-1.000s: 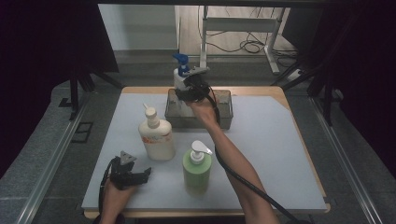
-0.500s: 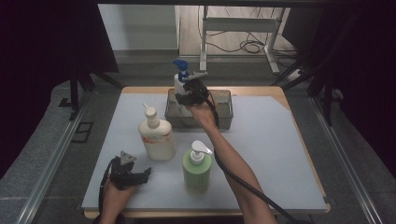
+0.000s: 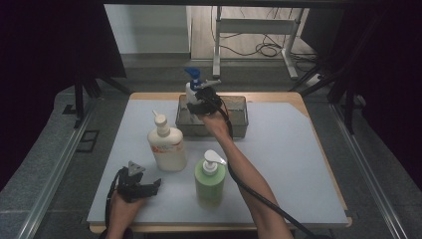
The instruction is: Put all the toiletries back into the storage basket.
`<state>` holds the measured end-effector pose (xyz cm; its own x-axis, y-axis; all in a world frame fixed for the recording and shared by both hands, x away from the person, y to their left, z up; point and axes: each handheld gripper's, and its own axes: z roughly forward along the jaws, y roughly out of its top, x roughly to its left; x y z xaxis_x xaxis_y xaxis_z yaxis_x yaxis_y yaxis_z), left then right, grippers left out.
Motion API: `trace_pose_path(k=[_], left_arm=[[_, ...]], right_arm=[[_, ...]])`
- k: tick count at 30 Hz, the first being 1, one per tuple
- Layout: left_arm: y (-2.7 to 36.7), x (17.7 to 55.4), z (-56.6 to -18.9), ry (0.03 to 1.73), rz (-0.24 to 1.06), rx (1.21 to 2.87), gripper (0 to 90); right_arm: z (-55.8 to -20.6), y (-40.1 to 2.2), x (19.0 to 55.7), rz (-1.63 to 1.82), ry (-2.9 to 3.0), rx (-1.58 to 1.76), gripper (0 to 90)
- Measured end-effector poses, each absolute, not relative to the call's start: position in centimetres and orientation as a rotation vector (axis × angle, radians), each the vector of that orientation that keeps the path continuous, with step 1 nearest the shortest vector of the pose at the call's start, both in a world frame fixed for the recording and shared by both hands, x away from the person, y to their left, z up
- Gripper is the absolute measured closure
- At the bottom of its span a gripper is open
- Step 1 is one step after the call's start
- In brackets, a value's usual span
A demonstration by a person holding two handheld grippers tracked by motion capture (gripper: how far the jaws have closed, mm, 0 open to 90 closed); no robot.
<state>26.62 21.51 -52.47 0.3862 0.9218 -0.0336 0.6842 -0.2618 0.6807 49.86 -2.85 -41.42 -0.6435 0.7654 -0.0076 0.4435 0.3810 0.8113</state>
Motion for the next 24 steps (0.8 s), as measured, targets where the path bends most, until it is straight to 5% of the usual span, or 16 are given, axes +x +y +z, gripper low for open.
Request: trace_pose_path(k=[8, 15, 24], left_arm=[[21.5, 26.6, -52.5, 1.373, 0.500, 2.033, 12.1], [21.5, 26.6, -52.5, 1.373, 0.500, 2.033, 12.1], [21.5, 26.6, -52.5, 1.372, 0.501, 2.038, 12.1]], right_arm=[[-41.5, -3.0, 50.2, 1.175, 2.285, 1.039, 34.5], [-41.5, -2.9, 50.1, 1.156, 2.299, 0.974, 17.6], [-41.8, -4.3, 49.7, 1.159, 2.347, 0.974, 14.5]])
